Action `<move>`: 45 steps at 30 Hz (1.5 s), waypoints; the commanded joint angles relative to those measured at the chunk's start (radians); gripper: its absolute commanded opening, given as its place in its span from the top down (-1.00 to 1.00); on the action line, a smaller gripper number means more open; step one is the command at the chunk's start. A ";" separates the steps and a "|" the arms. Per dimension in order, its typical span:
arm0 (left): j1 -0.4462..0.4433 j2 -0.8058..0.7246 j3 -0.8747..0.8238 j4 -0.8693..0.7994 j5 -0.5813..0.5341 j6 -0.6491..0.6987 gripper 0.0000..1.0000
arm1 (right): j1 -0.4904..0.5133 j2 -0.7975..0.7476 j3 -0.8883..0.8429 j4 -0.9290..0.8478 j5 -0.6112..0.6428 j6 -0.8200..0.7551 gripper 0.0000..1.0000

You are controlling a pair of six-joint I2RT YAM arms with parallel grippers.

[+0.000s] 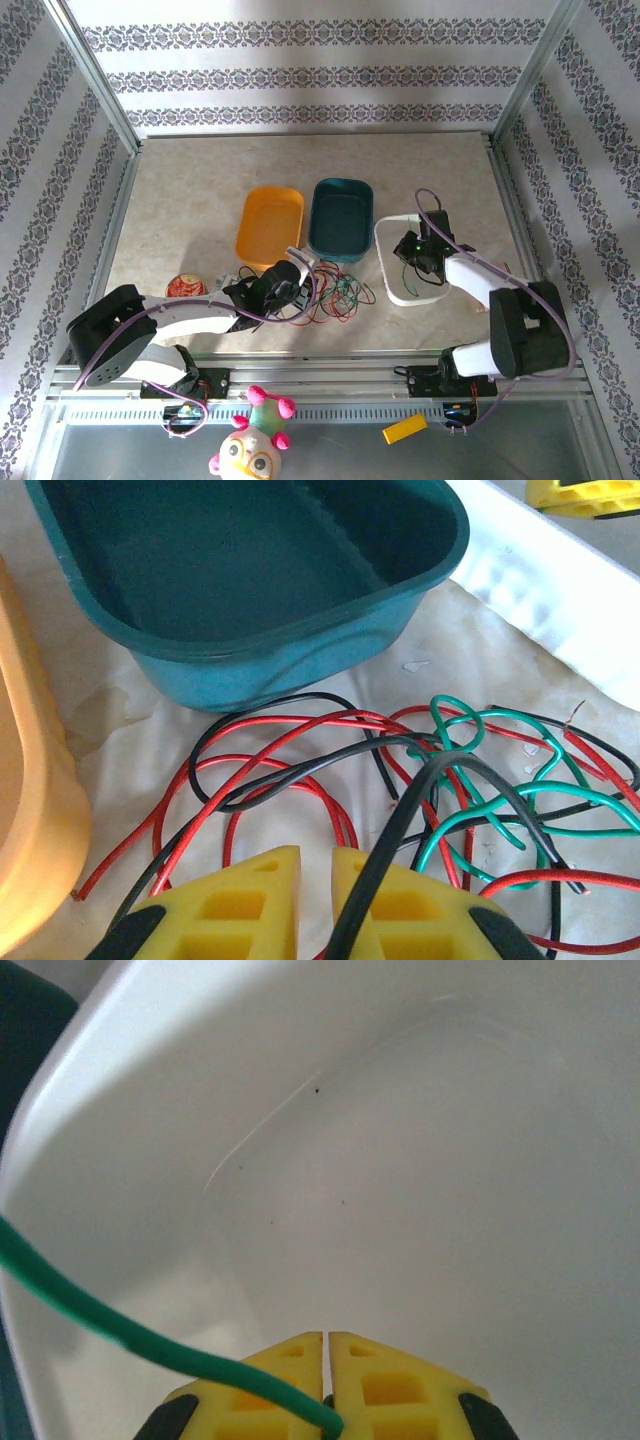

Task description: Untangle the cables

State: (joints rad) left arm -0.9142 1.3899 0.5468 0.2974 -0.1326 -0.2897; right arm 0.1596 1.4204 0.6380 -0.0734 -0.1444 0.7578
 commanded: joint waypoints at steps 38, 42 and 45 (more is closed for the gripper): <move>0.011 -0.050 0.002 -0.026 -0.099 0.015 0.36 | -0.058 0.022 0.146 -0.005 -0.147 0.009 1.00; 0.011 -0.062 -0.005 -0.026 -0.098 0.004 0.35 | -0.059 0.059 0.117 0.017 -0.170 0.021 0.69; 0.011 -0.069 -0.005 -0.030 -0.099 0.000 0.35 | -0.057 0.044 0.114 0.001 -0.143 0.019 0.07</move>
State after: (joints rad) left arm -0.9142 1.3453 0.5472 0.2836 -0.2153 -0.2890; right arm 0.1017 1.4738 0.7612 -0.0746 -0.2859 0.7681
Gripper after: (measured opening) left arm 0.325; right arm 0.422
